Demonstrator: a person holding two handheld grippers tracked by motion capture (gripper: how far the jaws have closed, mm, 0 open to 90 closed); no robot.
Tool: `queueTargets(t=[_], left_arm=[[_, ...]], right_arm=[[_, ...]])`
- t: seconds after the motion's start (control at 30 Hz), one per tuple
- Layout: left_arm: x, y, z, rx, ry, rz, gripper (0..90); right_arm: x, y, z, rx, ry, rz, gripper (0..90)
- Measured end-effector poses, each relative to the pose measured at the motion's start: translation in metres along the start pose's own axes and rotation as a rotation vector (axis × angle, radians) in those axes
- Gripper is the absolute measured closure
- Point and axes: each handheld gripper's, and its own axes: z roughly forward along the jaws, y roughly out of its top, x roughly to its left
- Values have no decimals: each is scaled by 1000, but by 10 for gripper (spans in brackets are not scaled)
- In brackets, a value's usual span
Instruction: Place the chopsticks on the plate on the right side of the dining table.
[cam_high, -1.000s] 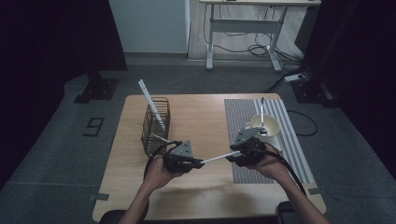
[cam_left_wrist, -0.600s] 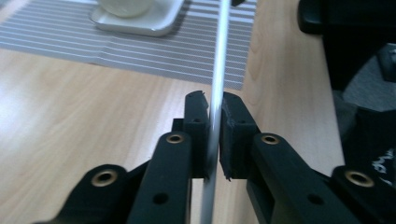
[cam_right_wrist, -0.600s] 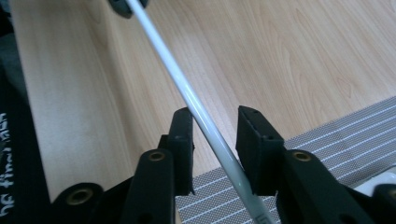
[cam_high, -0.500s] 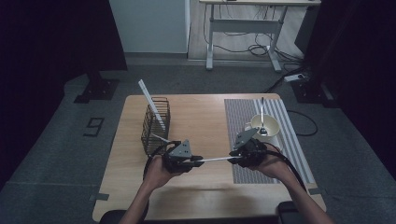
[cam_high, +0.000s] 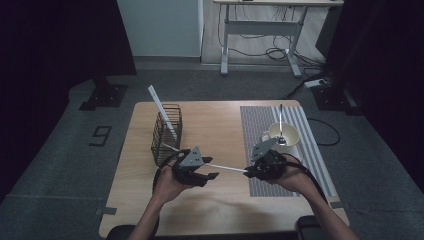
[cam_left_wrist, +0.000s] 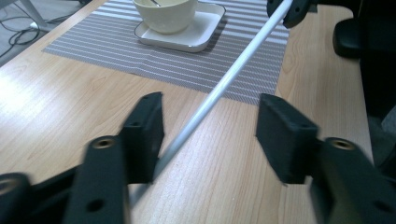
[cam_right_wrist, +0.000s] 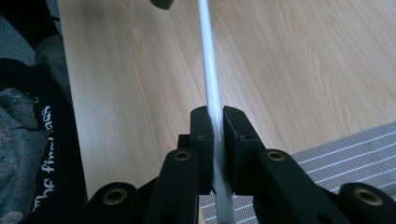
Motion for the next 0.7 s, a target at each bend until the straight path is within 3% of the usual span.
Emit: queueTargets(t=[0.2,0.27,0.47,0.7], left_arm=[[3,1,-6,-35,17,-46,267],[4,1,-9,-53,16,-63,254],[0,-2,-8,-57,-11,-80,215],[-6,-6,-1,-54,-45,-106,181]], right_arm=[[-4,-4,-4,9,-37,26,832],[-7,-6,-6,16,-78,44,832],[-18,-15,-18,-23,-138,95,832],[-22,-20,-26,-51,-171,124,832]])
